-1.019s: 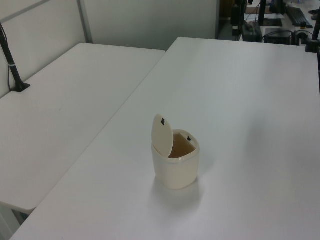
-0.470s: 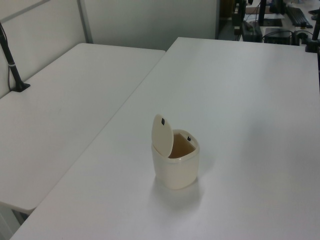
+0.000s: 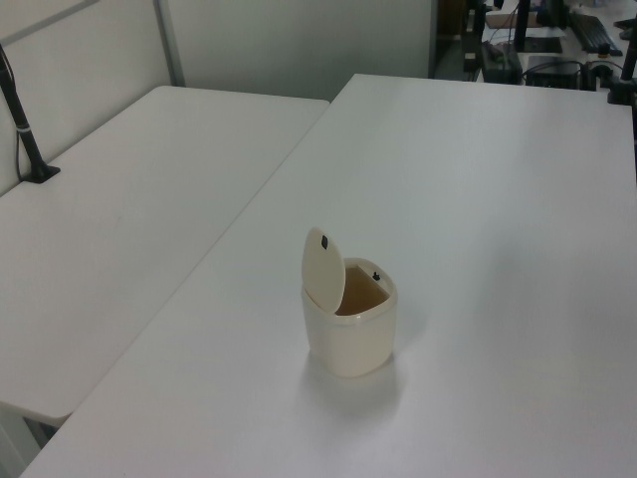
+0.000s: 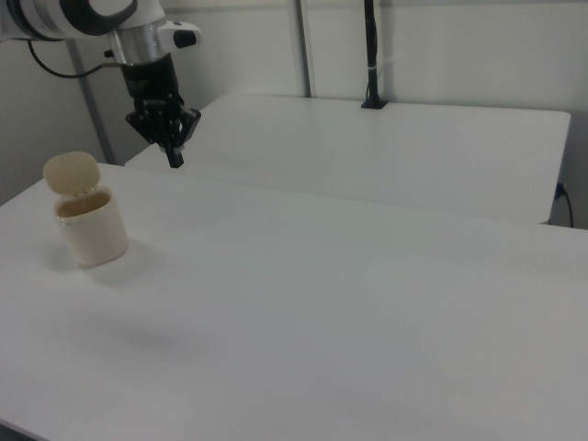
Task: Close the trash bin
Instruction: 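Move the gripper toward the open lid of the cream trash bin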
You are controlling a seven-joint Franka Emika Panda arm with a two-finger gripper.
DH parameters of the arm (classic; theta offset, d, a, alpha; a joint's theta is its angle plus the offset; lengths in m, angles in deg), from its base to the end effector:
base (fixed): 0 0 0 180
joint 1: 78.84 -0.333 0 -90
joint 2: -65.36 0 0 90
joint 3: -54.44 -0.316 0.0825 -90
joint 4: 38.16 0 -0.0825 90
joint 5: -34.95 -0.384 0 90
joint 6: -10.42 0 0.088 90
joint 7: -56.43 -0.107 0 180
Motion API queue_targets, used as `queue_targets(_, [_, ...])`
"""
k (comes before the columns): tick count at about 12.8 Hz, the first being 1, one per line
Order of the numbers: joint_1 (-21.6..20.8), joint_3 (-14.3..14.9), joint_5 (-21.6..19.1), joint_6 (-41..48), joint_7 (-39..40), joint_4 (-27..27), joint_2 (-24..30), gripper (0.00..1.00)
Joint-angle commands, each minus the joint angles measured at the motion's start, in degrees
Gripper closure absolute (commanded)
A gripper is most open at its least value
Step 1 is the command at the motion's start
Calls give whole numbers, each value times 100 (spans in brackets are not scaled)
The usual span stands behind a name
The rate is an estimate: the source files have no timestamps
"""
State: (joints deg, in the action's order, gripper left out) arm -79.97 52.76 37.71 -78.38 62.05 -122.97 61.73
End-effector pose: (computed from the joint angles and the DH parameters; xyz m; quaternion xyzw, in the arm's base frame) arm 0.5722 0.0223 0.6298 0.9971 0.0729 0.0026 0.0232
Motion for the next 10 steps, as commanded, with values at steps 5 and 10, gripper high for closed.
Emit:
queue_targets(5, [-607,-245,-460,-1190,747,-97,-304,100])
queue_targets(10, [-1608,-236,-610,-2524,747,-36,-707,100])
